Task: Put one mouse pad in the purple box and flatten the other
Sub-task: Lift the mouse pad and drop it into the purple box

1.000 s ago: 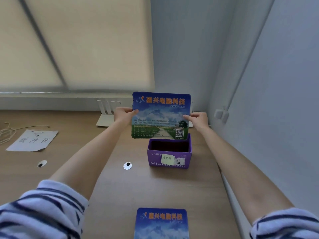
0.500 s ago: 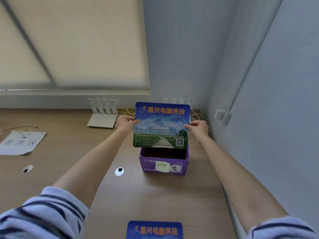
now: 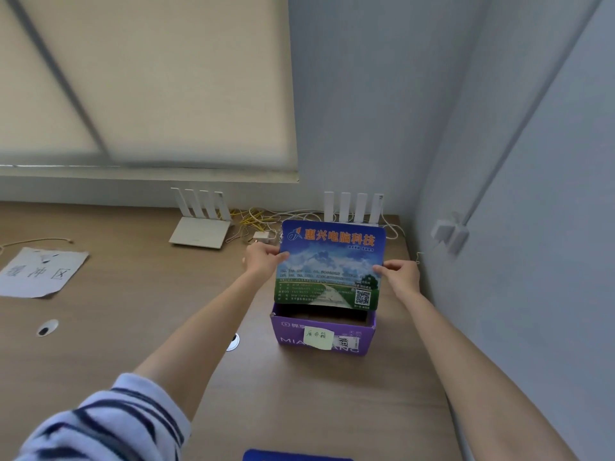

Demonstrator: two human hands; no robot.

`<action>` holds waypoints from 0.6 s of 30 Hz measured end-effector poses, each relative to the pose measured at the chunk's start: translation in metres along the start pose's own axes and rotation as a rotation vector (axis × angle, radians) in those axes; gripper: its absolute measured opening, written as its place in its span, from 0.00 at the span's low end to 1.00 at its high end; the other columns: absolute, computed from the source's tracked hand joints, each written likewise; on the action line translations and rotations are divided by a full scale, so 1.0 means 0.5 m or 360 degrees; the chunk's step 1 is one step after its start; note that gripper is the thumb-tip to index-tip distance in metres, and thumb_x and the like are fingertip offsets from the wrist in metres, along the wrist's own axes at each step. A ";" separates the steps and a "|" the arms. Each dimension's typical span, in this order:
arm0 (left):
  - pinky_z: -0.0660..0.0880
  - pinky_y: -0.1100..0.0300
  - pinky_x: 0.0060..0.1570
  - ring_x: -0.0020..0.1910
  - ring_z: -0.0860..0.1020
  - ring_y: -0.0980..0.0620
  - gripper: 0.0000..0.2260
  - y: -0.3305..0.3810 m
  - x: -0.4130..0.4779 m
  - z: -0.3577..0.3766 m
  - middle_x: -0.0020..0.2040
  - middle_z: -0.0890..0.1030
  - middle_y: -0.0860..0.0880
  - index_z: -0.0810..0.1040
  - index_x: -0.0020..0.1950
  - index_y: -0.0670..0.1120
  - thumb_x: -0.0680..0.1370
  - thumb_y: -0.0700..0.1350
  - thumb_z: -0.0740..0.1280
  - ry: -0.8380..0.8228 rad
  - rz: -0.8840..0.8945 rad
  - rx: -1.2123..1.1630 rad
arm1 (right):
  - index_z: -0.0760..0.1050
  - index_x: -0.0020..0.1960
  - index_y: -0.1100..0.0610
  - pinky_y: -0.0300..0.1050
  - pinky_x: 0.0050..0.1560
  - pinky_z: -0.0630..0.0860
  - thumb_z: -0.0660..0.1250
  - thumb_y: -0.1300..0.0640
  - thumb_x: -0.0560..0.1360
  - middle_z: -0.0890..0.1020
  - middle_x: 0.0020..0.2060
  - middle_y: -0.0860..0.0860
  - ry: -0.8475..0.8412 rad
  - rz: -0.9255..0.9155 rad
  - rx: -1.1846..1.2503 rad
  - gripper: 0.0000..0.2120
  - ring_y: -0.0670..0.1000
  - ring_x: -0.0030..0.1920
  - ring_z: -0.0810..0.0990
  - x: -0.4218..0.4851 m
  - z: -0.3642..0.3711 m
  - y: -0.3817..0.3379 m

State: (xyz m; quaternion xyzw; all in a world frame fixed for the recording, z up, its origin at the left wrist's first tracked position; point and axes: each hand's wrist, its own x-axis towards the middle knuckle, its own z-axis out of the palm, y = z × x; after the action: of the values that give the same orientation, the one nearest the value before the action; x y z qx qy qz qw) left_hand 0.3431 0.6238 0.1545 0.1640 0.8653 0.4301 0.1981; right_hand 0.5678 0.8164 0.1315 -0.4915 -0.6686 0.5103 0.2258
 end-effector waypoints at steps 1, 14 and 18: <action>0.75 0.45 0.59 0.48 0.79 0.50 0.08 -0.003 0.002 0.003 0.41 0.83 0.55 0.85 0.49 0.48 0.72 0.49 0.74 0.0001 -0.0004 -0.0009 | 0.82 0.52 0.63 0.44 0.47 0.72 0.75 0.61 0.70 0.84 0.48 0.56 -0.0007 0.0008 -0.0001 0.12 0.51 0.45 0.79 0.003 0.003 0.005; 0.66 0.41 0.67 0.68 0.69 0.47 0.32 -0.050 0.047 0.029 0.67 0.74 0.50 0.71 0.70 0.56 0.67 0.56 0.76 0.0075 0.0024 0.0146 | 0.75 0.65 0.60 0.44 0.53 0.72 0.77 0.51 0.67 0.81 0.53 0.55 -0.0022 0.0019 0.0019 0.29 0.52 0.52 0.77 0.026 0.021 0.039; 0.63 0.39 0.68 0.72 0.64 0.44 0.38 -0.054 0.045 0.030 0.72 0.68 0.47 0.65 0.74 0.56 0.67 0.57 0.76 0.0083 0.0036 0.0117 | 0.65 0.73 0.56 0.49 0.61 0.71 0.78 0.45 0.65 0.76 0.63 0.55 -0.0051 0.0091 0.0035 0.42 0.54 0.63 0.75 0.025 0.022 0.046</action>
State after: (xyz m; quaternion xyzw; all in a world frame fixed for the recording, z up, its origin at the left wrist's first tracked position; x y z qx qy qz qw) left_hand 0.3275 0.6286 0.1199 0.1698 0.8835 0.4044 0.1642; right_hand 0.5636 0.8225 0.1042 -0.4996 -0.6523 0.5316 0.2057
